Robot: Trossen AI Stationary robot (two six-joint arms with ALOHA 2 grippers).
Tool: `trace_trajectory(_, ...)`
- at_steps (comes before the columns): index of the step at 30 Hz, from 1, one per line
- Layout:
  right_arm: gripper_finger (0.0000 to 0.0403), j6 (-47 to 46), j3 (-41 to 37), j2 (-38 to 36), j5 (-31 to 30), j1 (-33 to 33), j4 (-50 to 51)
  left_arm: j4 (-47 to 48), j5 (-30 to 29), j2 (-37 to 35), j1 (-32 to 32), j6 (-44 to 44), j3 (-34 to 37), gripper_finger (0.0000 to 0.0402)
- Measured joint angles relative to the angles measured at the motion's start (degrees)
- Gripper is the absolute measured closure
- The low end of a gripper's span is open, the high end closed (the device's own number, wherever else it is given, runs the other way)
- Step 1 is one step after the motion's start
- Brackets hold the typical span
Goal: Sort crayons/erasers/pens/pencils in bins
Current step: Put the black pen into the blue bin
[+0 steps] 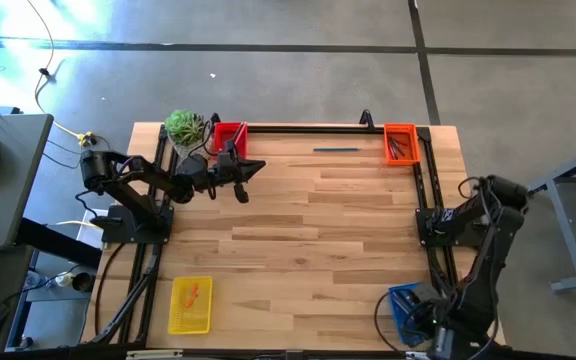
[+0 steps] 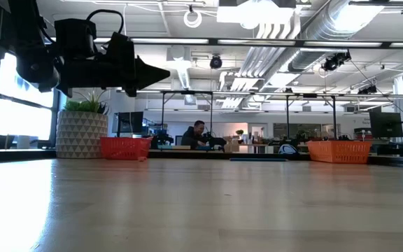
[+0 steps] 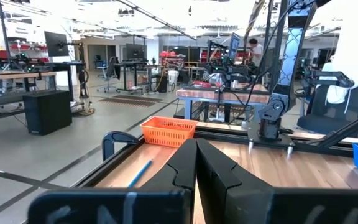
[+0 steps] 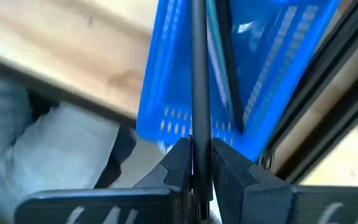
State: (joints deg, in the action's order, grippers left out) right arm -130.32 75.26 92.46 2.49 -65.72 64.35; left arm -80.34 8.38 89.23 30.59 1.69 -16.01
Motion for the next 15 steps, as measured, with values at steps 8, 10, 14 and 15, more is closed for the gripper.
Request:
trace_trajectory(8, 0.0369, 2.8, 0.0, 3.6, 0.4, 1.4, 0.7, 0.0, 0.0, 0.0, 0.0, -0.4, 0.0, 0.0401)
trace_trajectory(10, 0.0368, 3.2, 0.0, 4.3, 1.6, 1.6, 0.7, 0.0, 0.0, 0.0, 0.0, -0.4, 0.0, 0.0401)
trace_trajectory(14, 0.0358, 4.5, 0.0, 5.3, 2.6, 1.6, 0.7, 0.0, 0.0, 0.0, 0.0, -0.4, 0.0, 0.0401)
trace_trajectory(15, 0.0354, 4.8, 0.0, 5.5, 2.6, 1.6, 0.7, 0.0, 0.0, 0.0, 0.0, -0.4, 0.0, 0.0401)
